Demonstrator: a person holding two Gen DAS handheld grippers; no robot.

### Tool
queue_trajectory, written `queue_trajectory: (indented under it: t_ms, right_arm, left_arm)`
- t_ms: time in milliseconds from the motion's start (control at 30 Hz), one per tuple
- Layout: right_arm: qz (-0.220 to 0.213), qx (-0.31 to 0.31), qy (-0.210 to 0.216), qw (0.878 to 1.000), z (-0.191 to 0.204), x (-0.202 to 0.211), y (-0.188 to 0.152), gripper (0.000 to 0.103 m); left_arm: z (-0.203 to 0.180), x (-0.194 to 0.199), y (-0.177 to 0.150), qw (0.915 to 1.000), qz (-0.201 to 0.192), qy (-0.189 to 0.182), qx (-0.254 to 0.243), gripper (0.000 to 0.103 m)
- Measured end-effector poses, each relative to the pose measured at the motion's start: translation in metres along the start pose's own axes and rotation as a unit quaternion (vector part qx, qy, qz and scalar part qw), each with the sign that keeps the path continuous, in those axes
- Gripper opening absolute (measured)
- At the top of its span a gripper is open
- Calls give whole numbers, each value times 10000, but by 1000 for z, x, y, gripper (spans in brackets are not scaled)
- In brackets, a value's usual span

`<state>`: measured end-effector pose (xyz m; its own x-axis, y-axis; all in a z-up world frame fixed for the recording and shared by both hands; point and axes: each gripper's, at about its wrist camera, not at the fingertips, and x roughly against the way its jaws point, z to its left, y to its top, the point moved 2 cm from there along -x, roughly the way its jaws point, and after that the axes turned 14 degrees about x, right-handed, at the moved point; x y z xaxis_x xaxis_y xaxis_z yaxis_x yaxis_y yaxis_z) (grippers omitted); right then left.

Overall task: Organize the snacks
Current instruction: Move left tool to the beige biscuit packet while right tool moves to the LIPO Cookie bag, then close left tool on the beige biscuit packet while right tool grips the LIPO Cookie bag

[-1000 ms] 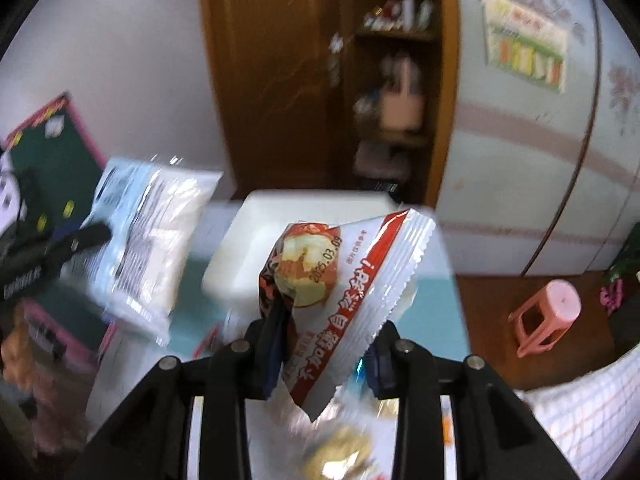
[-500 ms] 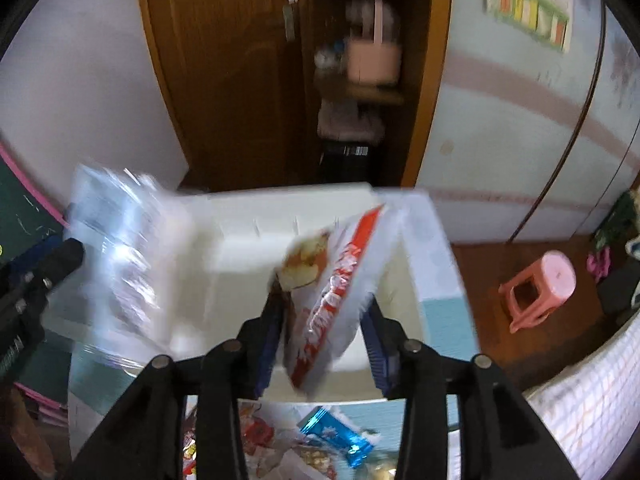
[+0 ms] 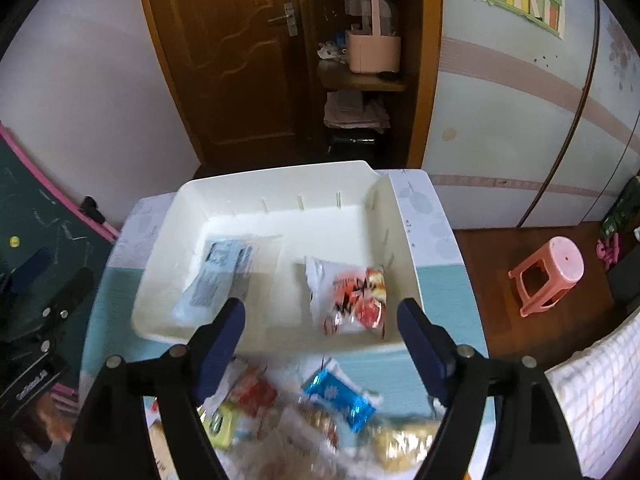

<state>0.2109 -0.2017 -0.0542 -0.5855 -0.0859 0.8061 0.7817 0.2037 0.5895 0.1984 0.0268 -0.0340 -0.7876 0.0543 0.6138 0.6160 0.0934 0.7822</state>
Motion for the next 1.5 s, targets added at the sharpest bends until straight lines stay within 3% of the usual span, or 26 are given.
queue_trajectory:
  t_ms: [67,200,367,567,733,967,1233,1500]
  right_arm:
    - [-34,9,41,10000,-1,19,-14,79]
    - [97,237,24,9997,-1,50,-44,79]
    - [-108,576,-145,9982,8,90,-90,79]
    - [-99,752,-35,9971,8,101,-142,79]
    - [128,1193,76,9927,14,79,-198,79]
    - [636,1778,330,9815,16,42,-262,79]
    - [803,1983,594,9750,11,22,-270,79]
    - [976,2215,847,9666,19,1,-273,76]
  left_arm:
    - [2,16,-3,10000,35,-55,-47,89]
    - [3,47,-12,9983,469,-280,-187,89]
    - [10,83,-33,9973,449,-475,-339,89]
    - [22,96,-78,9941,816,-636,-321,89]
    - [33,78,-127,9892,1236,-712,-324,89]
    - [53,21,-195,9719,2298,-481,-173,89]
    - [60,-11,-221,9573,2857,-440,-95,89]
    - [64,-29,-233,9495,3111,-405,-104,89]
